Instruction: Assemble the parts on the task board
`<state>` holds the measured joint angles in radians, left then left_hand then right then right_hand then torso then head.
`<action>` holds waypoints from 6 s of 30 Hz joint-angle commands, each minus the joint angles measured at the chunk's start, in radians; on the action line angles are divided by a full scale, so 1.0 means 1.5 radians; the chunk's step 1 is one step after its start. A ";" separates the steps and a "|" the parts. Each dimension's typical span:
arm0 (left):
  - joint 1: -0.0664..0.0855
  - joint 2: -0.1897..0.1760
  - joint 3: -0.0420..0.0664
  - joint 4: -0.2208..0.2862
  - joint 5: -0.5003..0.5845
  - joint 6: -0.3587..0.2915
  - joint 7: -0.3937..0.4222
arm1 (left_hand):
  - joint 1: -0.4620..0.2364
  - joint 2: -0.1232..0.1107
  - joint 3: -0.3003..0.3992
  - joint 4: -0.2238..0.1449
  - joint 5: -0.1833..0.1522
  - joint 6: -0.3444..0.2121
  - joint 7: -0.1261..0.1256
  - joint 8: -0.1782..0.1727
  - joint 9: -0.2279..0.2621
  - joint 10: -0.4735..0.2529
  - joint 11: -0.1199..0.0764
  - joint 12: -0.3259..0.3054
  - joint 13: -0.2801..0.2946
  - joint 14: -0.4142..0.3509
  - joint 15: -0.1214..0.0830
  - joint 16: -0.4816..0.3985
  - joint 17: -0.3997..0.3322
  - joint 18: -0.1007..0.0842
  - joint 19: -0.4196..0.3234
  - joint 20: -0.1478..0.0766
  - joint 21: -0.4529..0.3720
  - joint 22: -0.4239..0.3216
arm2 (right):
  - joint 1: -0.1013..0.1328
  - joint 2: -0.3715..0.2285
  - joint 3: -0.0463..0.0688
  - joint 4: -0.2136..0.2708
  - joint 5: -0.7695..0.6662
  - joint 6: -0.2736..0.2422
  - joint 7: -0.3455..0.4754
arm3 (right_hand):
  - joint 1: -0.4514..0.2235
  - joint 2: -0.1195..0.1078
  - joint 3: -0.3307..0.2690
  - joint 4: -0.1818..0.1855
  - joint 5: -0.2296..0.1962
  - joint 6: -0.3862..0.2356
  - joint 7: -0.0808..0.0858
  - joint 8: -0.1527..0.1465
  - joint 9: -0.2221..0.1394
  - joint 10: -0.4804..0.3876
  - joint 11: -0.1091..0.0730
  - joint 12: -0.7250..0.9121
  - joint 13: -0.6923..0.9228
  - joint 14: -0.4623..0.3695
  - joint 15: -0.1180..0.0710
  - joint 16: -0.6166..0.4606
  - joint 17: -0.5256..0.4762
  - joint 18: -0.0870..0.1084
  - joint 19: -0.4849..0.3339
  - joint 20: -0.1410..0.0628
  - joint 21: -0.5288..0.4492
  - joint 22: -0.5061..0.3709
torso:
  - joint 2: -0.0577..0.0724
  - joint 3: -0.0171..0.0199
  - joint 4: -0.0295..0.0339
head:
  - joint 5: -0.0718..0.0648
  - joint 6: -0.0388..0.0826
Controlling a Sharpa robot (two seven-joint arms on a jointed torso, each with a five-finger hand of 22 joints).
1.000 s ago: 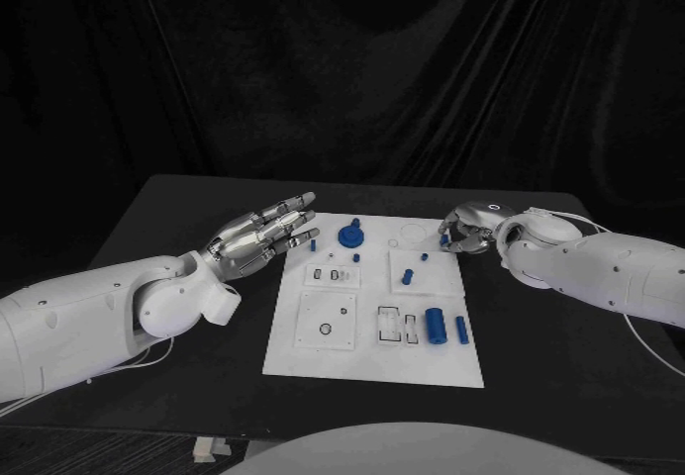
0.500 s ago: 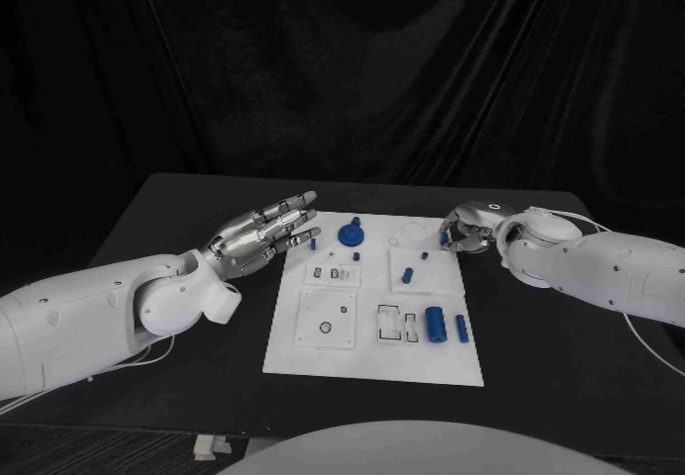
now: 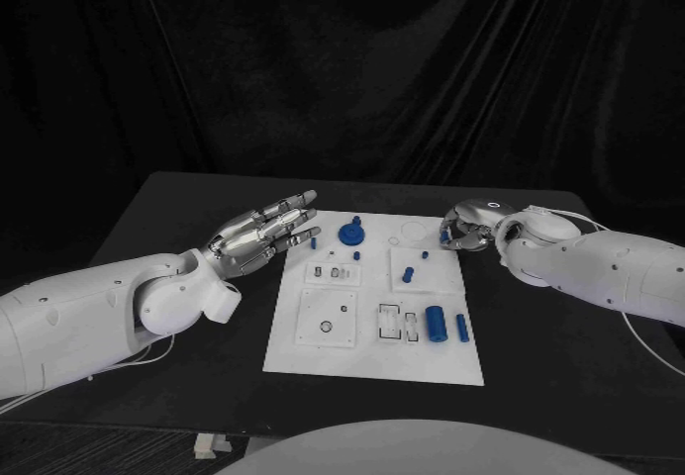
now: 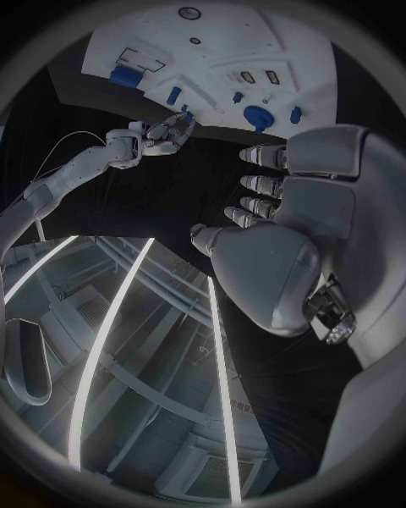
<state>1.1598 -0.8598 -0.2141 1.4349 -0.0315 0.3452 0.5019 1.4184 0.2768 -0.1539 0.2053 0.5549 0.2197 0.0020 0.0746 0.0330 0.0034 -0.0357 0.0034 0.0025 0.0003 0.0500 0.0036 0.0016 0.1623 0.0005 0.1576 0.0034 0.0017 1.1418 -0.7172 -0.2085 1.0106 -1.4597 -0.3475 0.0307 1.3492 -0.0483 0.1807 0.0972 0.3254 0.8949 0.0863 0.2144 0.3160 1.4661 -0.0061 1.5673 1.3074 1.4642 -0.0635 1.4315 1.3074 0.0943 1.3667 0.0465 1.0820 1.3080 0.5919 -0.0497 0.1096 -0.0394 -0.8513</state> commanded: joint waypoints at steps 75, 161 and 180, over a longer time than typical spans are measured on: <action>-0.001 0.018 0.001 -0.008 0.001 0.005 0.002 | 0.006 0.002 0.002 -0.008 0.005 0.000 0.002 0.004 0.001 0.000 0.005 0.002 0.000 0.000 0.005 -0.002 -0.001 0.010 0.000 0.007 -0.002 -0.001 | -0.002 0.131 0.001 0.165 -0.056 0.038 -0.098 | 0.006 -0.008 0.013 -0.027 0.024 0.006 0.006 0.060 0.065 0.070 0.014 0.002 0.176 0.049 0.007 -0.003 0.087 0.005 0.012 0.005 -0.014 0.058 | 0.000 -0.0008 0.0007 | 0.005 -0.010; 0.153 0.136 0.002 -0.078 -0.666 -0.136 -0.478 | -0.157 -0.047 -0.044 0.055 -0.304 0.385 0.069 0.420 0.213 1.045 0.057 1.045 1.046 1.047 -0.026 1.045 1.046 -0.100 1.016 -0.021 1.037 1.020 | 0.147 -0.144 0.000 0.378 0.055 -0.135 0.013 | 0.027 -0.015 -0.035 0.105 -0.111 -0.023 0.014 0.027 -0.058 0.070 0.013 0.002 0.176 0.055 0.006 0.023 0.105 -0.004 0.045 0.004 0.005 0.097 | -0.028 0.0195 -0.0549 | 0.030 -0.014; 0.149 0.219 0.002 -0.127 -0.681 -0.062 -0.645 | -0.208 -0.049 -0.054 0.048 -0.301 0.430 0.049 0.363 0.317 1.045 0.033 1.045 1.046 1.047 -0.052 1.045 1.046 -0.093 0.991 -0.050 1.025 0.997 | 0.116 -0.135 0.000 0.361 0.055 -0.095 -0.010 | 0.021 -0.014 -0.037 0.108 -0.108 -0.024 0.015 0.026 -0.059 0.070 0.014 0.002 0.176 0.054 0.007 0.018 0.100 -0.002 0.042 0.004 -0.005 0.095 | -0.021 0.0284 -0.0813 | 0.068 -0.014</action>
<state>1.3849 -0.5363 -0.2128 1.2457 -1.0407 0.2096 -0.4156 1.1088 0.2073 -0.2367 0.2824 0.0979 0.8591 0.0752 0.6314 0.5123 1.4683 0.0140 1.5714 1.3081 1.4652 -0.0253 1.5682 1.3080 0.0215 1.4672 0.0876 1.5445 1.3079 1.3192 -0.9202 -0.2088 1.5540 -1.3758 -0.5118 0.0408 1.3853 -0.0719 0.1277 0.2585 0.1571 0.8509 0.1070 0.2476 0.2278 1.4662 0.0083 1.5673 1.3077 1.4679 -0.0563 1.4637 1.3075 0.0939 1.4295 0.0519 1.0793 1.3078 0.5588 -0.0088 -0.0071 0.0609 -0.8729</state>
